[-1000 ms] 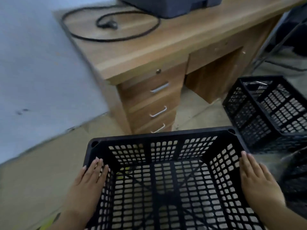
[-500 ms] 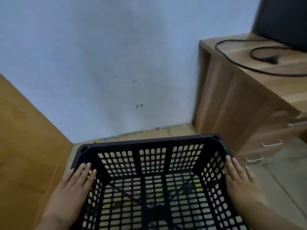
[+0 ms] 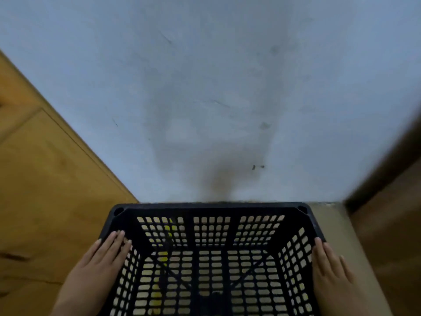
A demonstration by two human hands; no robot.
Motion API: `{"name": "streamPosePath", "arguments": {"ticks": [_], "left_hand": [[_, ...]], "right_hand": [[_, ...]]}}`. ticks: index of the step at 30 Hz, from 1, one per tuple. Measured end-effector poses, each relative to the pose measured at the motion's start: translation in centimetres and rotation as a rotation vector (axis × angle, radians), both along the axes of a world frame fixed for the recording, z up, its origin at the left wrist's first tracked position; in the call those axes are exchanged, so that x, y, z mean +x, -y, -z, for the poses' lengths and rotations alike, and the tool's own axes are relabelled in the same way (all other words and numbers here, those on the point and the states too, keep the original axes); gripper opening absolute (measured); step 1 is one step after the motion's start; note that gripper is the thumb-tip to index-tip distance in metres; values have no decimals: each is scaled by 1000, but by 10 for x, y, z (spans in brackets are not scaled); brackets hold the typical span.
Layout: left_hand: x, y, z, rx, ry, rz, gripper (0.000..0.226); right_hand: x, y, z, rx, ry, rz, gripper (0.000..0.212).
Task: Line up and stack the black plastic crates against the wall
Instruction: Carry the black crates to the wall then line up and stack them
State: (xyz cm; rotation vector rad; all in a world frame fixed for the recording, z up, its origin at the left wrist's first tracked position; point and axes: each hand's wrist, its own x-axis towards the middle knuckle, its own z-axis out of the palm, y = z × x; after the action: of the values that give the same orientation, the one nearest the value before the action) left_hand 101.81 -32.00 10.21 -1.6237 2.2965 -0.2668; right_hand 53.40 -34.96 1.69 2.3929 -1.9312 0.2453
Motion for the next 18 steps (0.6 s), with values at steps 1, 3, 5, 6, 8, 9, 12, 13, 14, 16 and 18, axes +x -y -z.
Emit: {"name": "streamPosePath", "arguments": {"ticks": [1, 3, 5, 6, 8, 9, 12, 13, 14, 16, 18], "left_hand": [[7, 15, 7, 26, -12, -20, 63], [18, 40, 22, 41, -34, -63, 54], [33, 60, 45, -51, -48, -84, 68], [39, 70, 58, -36, -52, -113, 86], [51, 86, 80, 31, -27, -164, 112], [57, 94, 92, 45, -16, -177, 115], [83, 119, 128, 81, 65, -179, 115], [96, 126, 143, 88, 78, -179, 115], [107, 134, 156, 104, 78, -198, 115], [120, 151, 175, 153, 113, -238, 113], [130, 172, 186, 65, 125, -251, 106]], "right_hand": [[10, 17, 8, -19, 6, 11, 52], [26, 47, 23, -9, 23, 32, 49], [37, 72, 40, 22, 21, 16, 53], [43, 82, 49, 29, 0, 5, 53], [53, 100, 65, 36, -35, -7, 55], [60, 108, 72, 48, -53, -3, 59], [85, 131, 94, 53, -93, 10, 62], [93, 137, 103, 50, -97, 18, 62], [102, 143, 112, 36, -103, 24, 62], [120, 155, 129, 8, -130, 29, 62], [139, 166, 144, 2, -154, 47, 62]]}}
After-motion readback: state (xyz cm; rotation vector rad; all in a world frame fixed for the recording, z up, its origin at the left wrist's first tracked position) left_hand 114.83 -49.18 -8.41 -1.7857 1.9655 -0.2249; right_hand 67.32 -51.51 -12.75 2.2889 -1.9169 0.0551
